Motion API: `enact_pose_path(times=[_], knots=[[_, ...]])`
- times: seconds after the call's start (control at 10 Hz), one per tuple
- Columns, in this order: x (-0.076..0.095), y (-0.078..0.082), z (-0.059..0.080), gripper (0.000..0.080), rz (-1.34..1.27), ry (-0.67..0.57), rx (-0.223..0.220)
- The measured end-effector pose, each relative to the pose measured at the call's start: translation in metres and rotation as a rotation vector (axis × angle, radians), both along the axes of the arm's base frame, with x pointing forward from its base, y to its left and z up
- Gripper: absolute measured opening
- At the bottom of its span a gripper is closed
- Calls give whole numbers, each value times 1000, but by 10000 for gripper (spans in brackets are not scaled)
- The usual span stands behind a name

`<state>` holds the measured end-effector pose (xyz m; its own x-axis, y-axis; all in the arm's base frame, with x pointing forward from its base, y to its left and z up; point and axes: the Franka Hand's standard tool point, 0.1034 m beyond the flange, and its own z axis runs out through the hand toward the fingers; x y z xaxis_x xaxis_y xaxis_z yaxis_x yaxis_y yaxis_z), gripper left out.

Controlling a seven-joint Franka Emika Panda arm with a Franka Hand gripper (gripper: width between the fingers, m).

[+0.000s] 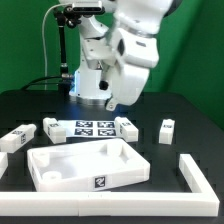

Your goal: Assemble desk

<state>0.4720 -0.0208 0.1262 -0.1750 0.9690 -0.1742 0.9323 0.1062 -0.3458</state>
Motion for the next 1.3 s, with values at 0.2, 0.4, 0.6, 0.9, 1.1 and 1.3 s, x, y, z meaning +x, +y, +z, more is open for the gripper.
enact_pose_path(times=[0.2,0.4,0.6,0.9,1.1,1.3], knots=[[6,-2,3,650,-57,99,69],[21,-22,6,650,-83,-1,141],[6,-26,26,650,-77,-110,136],[3,-34,0,650,45,-142,298],[-4,-55,-19,650,60,-156,443],[-5,-71,-59,650,9,-111,464]])
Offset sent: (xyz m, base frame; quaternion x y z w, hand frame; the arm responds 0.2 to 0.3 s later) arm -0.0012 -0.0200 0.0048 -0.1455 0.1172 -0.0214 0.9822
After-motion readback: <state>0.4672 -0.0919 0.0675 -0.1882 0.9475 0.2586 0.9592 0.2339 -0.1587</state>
